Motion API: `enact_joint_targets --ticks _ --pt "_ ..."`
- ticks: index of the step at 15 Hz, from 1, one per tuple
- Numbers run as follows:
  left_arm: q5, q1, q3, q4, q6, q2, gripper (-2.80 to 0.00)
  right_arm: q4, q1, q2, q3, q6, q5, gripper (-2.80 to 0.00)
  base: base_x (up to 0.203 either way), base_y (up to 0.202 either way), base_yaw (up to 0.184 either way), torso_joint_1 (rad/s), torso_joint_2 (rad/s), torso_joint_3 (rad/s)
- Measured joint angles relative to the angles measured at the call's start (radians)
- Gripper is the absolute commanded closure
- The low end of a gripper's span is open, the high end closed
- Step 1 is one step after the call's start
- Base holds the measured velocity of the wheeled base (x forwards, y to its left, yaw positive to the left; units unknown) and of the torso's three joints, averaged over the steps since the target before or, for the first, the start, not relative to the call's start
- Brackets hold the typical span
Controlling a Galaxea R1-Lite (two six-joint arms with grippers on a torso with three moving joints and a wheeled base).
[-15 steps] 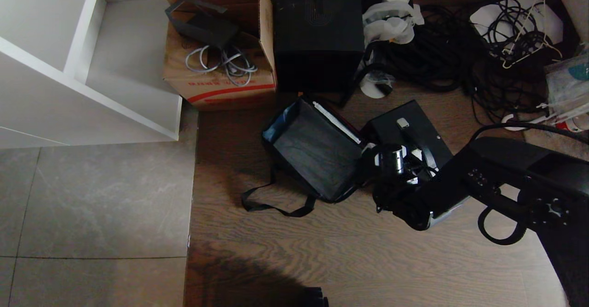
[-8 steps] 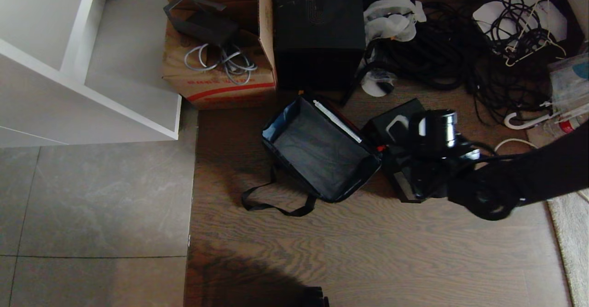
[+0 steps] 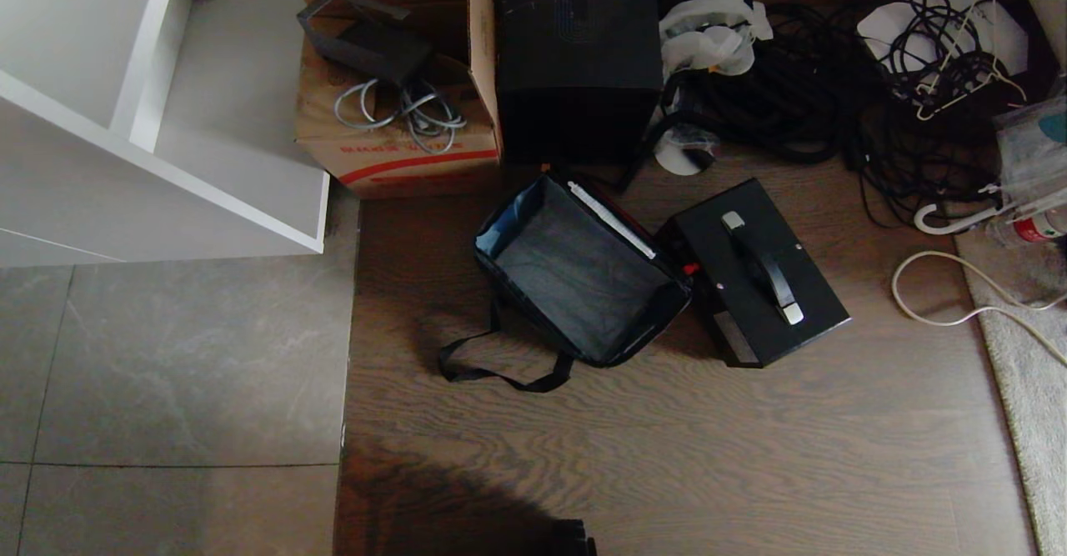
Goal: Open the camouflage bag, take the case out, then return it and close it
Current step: Grip the handle again
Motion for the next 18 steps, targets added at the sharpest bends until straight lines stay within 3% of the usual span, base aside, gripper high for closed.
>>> enact_joint_targets --ticks 2,4,6,8,10,11,16,18 --pt "0.0 0.0 0.0 0.0 0.0 0.0 0.0 0.044 -0.089 -0.207 0.156 0.133 0.089 0.0 0.0 0.0 0.0 0.0 0.0 0.0" --pt "0.0 0.001 0.0 0.0 0.0 0.0 0.0 0.119 -0.205 -0.356 0.297 0.368 0.302 0.0 0.0 0.0 0.0 0.0 0.0 0.0" --pt "0.0 0.0 0.0 0.0 0.0 0.0 0.0 0.198 -0.295 -0.483 0.414 0.596 0.578 0.0 0.0 0.0 0.0 0.0 0.0 0.0" --pt "0.0 0.0 0.0 0.0 0.0 0.0 0.0 0.289 -0.338 -0.607 0.468 0.744 0.799 0.0 0.0 0.0 0.0 0.0 0.0 0.0" --pt "0.0 0.0 0.0 0.0 0.0 0.0 0.0 0.367 -0.357 -0.714 0.492 0.795 0.938 0.0 0.0 0.0 0.0 0.0 0.0 0.0" --pt "0.0 0.0 0.0 0.0 0.0 0.0 0.0 0.382 -0.364 -0.757 0.497 0.799 0.968 0.0 0.0 0.0 0.0 0.0 0.0 0.0" --pt "0.0 0.0 0.0 -0.001 0.0 0.0 0.0 0.472 -0.376 -0.959 0.493 0.704 1.002 0.0 0.0 0.0 0.0 0.0 0.0 0.0" --pt "0.0 0.0 0.0 0.0 0.0 0.0 0.0 0.499 -0.377 -0.98 0.484 0.714 0.998 0.0 0.0 0.0 0.0 0.0 0.0 0.0"
